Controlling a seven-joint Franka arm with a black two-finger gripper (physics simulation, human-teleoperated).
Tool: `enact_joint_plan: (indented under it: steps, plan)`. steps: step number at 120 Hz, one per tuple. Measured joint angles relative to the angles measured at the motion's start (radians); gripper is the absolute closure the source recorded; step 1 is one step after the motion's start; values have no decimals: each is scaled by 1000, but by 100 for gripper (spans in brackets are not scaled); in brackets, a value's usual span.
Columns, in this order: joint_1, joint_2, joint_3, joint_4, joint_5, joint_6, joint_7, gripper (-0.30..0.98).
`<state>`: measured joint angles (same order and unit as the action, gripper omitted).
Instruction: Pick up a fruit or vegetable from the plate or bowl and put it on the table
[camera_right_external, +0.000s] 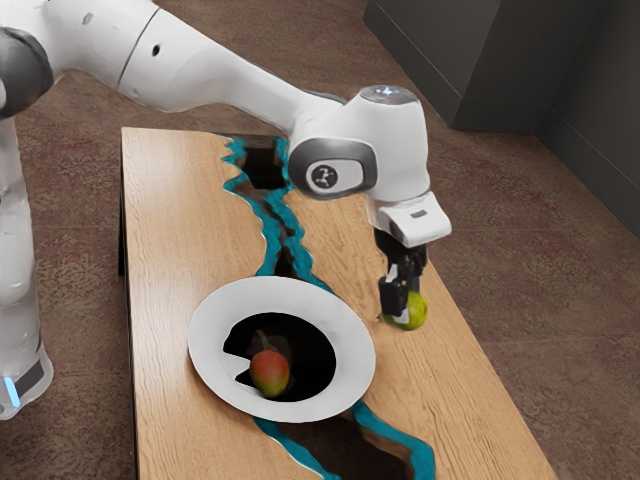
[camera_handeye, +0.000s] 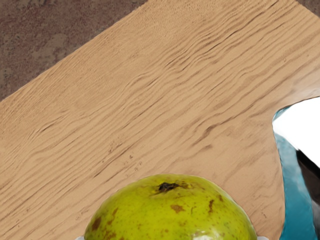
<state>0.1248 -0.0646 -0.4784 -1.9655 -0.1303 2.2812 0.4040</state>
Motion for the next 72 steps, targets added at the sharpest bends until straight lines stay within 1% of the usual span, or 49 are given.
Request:
enact_joint_plan:
  steps: [9,27,35,44,49,56,63,72]
  plan:
    - [-17,87,2,105,60,2,-2,41]
    - [-52,195,10,211,130,7,-5,42]
    - [-109,252,51,266,161,10,-7,42]
    - [-152,276,91,290,181,12,-9,42]
    - [-165,282,98,293,182,12,-8,30]
    - [-184,285,103,295,179,11,-4,20]
    - [-190,286,105,296,176,10,0,13]
    - [-194,283,110,297,174,14,5,8]
